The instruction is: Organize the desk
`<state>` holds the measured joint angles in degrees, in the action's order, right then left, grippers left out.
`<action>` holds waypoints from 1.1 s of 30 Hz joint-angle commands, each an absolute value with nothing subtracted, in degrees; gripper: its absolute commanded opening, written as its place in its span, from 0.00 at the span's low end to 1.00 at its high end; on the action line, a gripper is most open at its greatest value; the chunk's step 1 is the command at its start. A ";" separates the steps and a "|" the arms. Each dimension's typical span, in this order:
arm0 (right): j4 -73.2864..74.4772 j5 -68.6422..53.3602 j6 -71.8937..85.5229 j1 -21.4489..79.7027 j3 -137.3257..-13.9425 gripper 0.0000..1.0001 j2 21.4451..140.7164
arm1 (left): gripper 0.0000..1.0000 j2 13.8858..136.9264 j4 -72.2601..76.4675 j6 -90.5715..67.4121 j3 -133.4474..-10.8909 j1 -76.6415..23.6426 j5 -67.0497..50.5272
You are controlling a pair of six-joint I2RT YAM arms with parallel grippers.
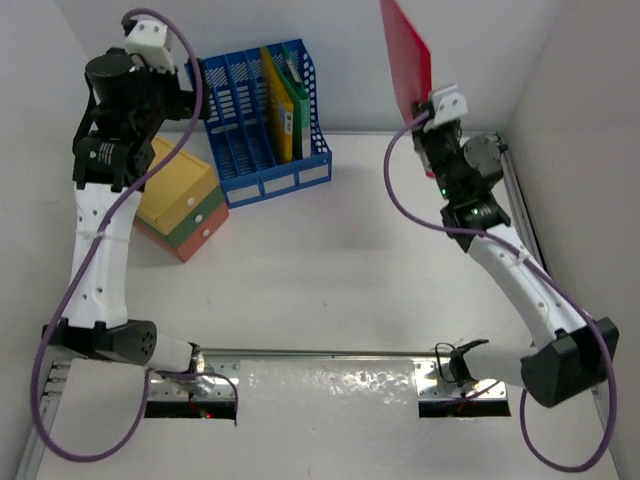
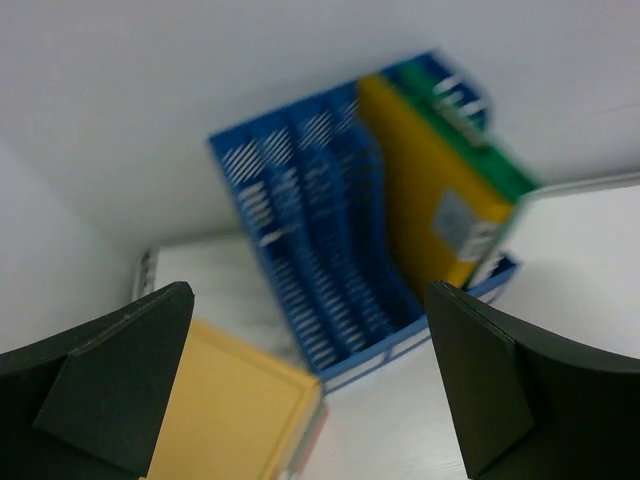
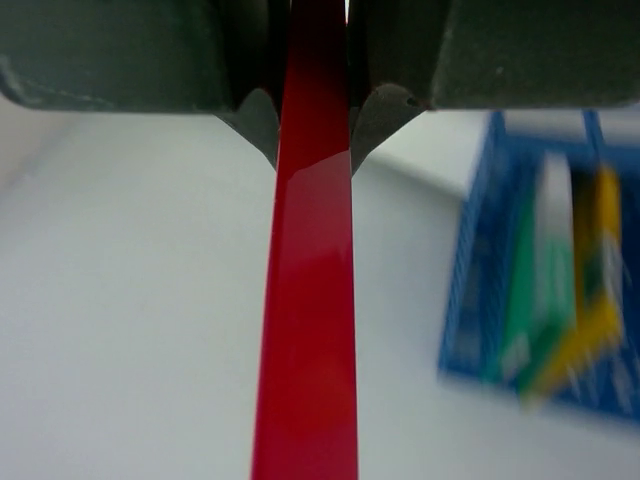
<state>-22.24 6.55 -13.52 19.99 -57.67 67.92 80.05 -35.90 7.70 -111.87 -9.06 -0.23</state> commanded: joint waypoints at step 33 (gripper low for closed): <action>-49.04 16.69 -4.75 43.68 -130.52 0.00 132.89 | 0.98 89.91 -19.60 6.68 -92.46 14.76 -15.11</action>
<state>-41.39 13.89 -3.57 43.99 -126.26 134.26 89.76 -23.64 6.63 -92.77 13.76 -12.51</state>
